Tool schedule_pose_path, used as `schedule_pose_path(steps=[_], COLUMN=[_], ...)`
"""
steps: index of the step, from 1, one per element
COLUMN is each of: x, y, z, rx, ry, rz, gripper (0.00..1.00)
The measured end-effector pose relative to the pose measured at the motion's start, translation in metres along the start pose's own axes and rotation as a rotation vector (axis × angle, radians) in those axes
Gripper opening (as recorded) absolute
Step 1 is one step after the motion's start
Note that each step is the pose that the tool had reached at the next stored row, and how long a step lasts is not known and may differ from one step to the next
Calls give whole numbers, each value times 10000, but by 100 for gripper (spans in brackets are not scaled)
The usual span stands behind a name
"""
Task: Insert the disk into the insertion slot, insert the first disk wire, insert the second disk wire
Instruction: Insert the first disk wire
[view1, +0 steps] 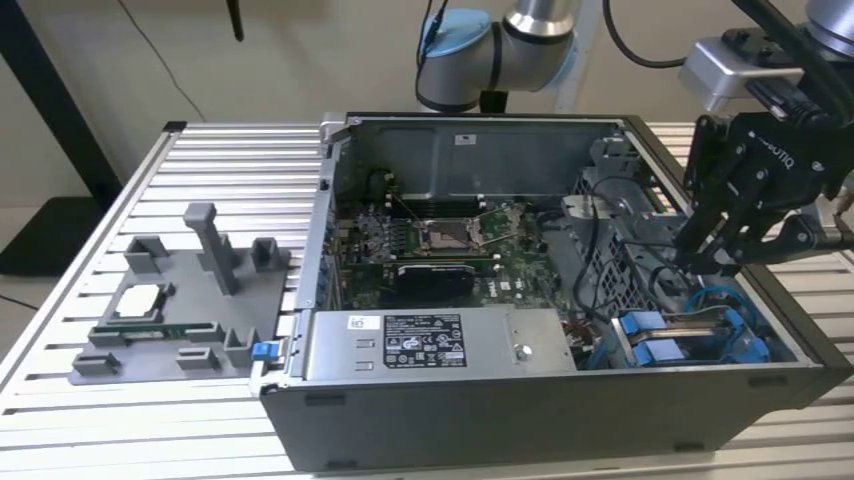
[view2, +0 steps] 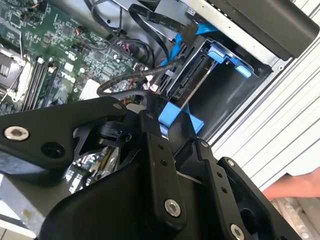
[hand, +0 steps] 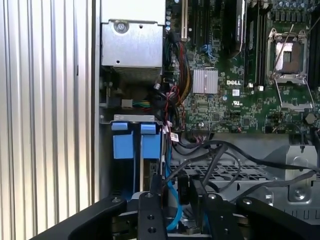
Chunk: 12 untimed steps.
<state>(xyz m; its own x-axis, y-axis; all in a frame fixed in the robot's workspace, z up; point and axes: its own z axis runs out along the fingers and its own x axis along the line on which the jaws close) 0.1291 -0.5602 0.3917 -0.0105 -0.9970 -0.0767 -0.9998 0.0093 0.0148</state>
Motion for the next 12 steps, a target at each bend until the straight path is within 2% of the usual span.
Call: schedule_pose_path(steps=[9, 12], x=[-1, -1], y=[13, 14], z=[2, 2], rx=[11, 27], ry=[-6, -50], rz=[-2, -3], gripper=[100, 100])
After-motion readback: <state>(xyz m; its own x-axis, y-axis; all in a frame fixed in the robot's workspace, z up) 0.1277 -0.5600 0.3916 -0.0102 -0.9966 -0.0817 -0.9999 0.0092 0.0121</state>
